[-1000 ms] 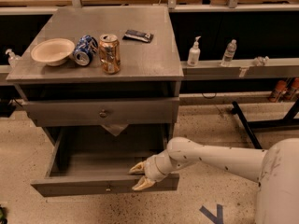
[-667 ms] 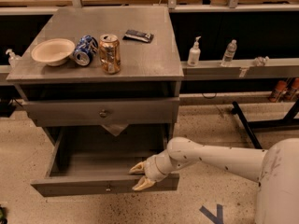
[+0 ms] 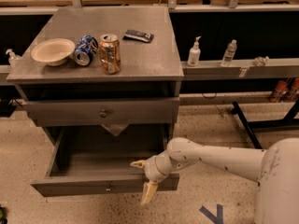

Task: Open middle drawer

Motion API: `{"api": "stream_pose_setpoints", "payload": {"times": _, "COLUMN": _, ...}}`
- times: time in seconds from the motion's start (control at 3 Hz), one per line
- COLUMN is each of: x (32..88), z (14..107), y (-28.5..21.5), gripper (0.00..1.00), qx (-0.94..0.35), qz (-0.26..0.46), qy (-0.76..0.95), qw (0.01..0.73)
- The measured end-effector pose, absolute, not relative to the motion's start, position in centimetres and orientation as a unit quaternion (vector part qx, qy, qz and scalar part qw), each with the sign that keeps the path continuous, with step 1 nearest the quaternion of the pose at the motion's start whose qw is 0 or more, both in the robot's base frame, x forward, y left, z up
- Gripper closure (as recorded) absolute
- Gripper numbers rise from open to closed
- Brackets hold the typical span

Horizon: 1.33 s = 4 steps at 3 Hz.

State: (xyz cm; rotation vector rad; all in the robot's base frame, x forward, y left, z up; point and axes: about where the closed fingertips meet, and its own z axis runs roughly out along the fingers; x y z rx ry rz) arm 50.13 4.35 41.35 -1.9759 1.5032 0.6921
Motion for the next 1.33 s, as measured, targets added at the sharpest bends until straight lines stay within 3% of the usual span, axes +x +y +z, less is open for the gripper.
{"api": "stream_pose_setpoints", "payload": {"times": 1.0, "x": 51.0, "z": 50.8, "y": -0.6, "gripper": 0.00, "qx": -0.649, "qz": 0.231, "qy": 0.543, "qw": 0.480}}
{"api": "stream_pose_setpoints", "payload": {"times": 1.33, "x": 51.0, "z": 50.8, "y": -0.6, "gripper": 0.00, "qx": -0.649, "qz": 0.232, "qy": 0.543, "qw": 0.480}}
